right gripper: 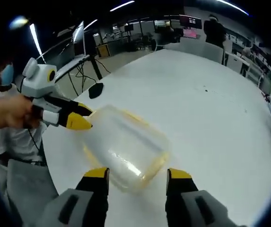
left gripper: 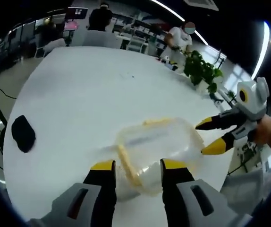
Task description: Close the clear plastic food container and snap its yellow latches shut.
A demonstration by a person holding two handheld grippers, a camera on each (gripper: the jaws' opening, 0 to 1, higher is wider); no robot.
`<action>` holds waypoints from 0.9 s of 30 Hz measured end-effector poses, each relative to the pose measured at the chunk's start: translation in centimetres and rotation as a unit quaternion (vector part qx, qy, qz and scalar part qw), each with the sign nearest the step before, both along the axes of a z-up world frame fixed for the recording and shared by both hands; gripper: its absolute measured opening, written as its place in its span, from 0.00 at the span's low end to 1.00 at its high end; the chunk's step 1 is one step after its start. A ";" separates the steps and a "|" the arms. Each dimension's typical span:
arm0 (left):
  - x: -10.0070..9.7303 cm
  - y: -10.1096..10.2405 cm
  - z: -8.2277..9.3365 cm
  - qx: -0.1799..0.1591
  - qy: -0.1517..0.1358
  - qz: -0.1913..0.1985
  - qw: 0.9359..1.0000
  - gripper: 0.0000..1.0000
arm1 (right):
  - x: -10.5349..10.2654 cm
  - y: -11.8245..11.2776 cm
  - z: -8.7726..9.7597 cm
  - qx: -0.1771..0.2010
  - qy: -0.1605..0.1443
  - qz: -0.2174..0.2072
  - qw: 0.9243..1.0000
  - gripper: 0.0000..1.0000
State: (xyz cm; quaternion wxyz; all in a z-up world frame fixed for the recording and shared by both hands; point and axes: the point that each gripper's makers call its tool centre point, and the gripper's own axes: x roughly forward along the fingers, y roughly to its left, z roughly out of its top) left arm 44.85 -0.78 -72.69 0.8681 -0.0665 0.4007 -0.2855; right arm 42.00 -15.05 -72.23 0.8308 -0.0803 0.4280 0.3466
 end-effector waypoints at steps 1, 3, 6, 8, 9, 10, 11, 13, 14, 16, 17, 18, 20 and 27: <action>-0.2 -0.1 0.4 -0.003 -0.011 -0.011 1.000 0.41 | -0.1 0.2 0.3 0.008 -0.008 0.008 1.000 0.51; -0.8 -0.2 0.9 0.022 -0.034 -0.049 0.998 0.50 | -0.5 0.0 0.5 0.006 -0.015 0.018 1.000 0.56; -2.1 -0.9 1.4 0.023 -0.037 -0.089 0.995 0.55 | -0.9 -0.4 0.7 -0.014 -0.041 0.040 0.998 0.61; -2.7 -1.2 2.1 0.025 -0.054 -0.098 0.993 0.57 | -1.1 -0.4 1.2 -0.009 -0.055 0.036 0.998 0.72; -3.1 -1.5 2.4 0.019 -0.056 -0.104 0.993 0.60 | -1.3 -0.5 1.3 -0.006 -0.055 0.034 0.998 0.81; -3.5 -1.7 2.8 0.018 -0.067 -0.107 0.992 0.63 | -1.6 -0.5 1.4 -0.001 -0.055 0.031 0.998 0.89; -3.8 -1.7 3.1 0.024 -0.076 -0.114 0.990 0.69 | -1.9 -0.5 1.6 0.003 -0.058 0.026 0.998 0.97; -4.9 -2.2 3.5 0.027 -0.089 -0.136 0.986 0.79 | -2.7 -0.3 2.2 0.007 -0.069 0.039 0.997 0.97; -5.1 -1.8 3.5 0.054 -0.103 -0.140 0.983 0.83 | -2.9 -0.2 2.6 0.008 -0.087 0.044 0.995 0.99; -6.0 -2.0 3.7 0.057 -0.111 -0.146 0.981 0.91 | -3.3 -0.5 3.0 0.000 -0.098 0.043 0.994 0.99; -6.6 -1.8 3.8 0.060 -0.113 -0.149 0.980 0.91 | -3.9 -0.6 3.2 0.003 -0.096 0.042 0.995 0.99; -6.9 -1.8 3.9 0.058 -0.115 -0.146 0.981 0.93 | -4.2 -0.5 3.5 0.009 -0.098 0.039 0.994 0.99; -7.6 -1.7 4.2 0.062 -0.122 -0.146 0.980 0.98 | -4.9 -0.5 4.1 0.021 -0.104 0.038 0.994 0.99; -11.0 -0.8 5.1 0.065 -0.139 -0.142 0.978 0.99 | -7.8 -1.8 5.3 0.055 -0.132 0.009 0.990 0.98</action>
